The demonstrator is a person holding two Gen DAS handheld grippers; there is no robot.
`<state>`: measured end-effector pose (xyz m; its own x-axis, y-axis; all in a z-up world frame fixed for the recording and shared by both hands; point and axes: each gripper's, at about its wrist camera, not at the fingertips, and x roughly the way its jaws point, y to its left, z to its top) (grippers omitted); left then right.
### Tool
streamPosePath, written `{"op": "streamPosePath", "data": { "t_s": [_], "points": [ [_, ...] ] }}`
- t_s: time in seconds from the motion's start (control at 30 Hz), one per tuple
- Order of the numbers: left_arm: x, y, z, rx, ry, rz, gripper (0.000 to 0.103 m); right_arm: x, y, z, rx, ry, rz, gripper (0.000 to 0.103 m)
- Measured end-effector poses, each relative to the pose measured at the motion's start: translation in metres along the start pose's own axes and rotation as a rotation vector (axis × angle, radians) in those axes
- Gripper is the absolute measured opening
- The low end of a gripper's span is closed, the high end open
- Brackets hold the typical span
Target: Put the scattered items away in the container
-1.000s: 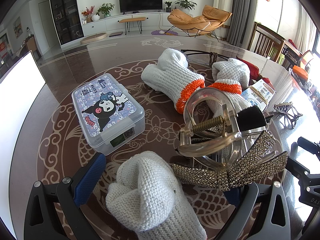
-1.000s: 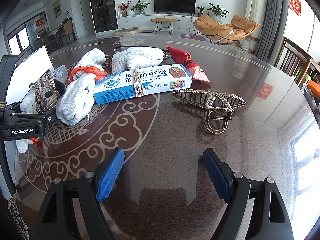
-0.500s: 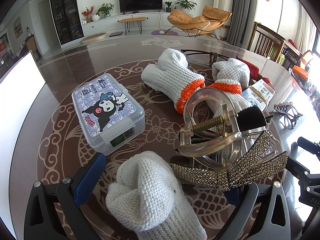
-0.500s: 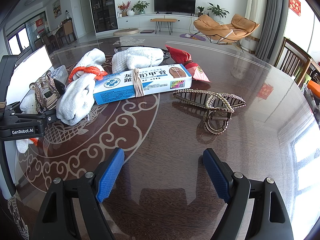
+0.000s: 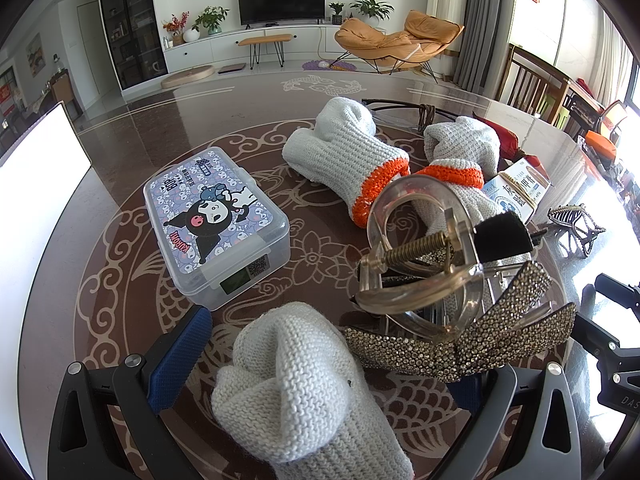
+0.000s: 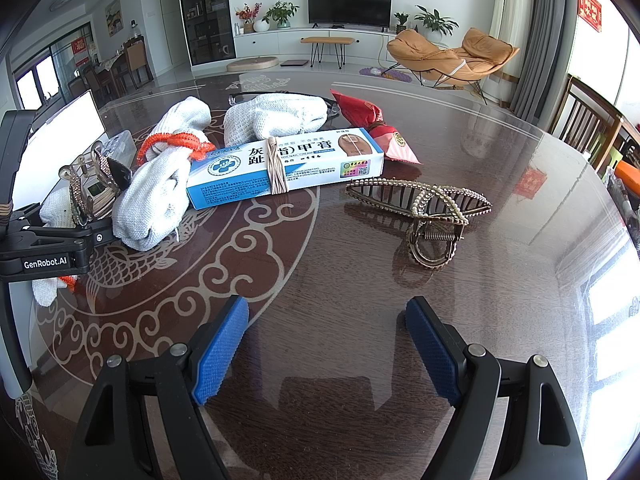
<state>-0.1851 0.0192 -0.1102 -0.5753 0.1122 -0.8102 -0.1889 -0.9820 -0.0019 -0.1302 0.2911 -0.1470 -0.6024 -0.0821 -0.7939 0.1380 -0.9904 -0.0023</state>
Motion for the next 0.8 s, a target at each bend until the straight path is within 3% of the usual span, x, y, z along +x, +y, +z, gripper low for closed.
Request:
{"op": "streamPosePath", "data": {
  "t_s": [0.8],
  "points": [
    [0.0, 0.0001, 0.0, 0.0, 0.0, 0.0, 0.103, -0.0003, -0.0002, 0.0001, 0.0, 0.0, 0.0, 0.082]
  ]
}}
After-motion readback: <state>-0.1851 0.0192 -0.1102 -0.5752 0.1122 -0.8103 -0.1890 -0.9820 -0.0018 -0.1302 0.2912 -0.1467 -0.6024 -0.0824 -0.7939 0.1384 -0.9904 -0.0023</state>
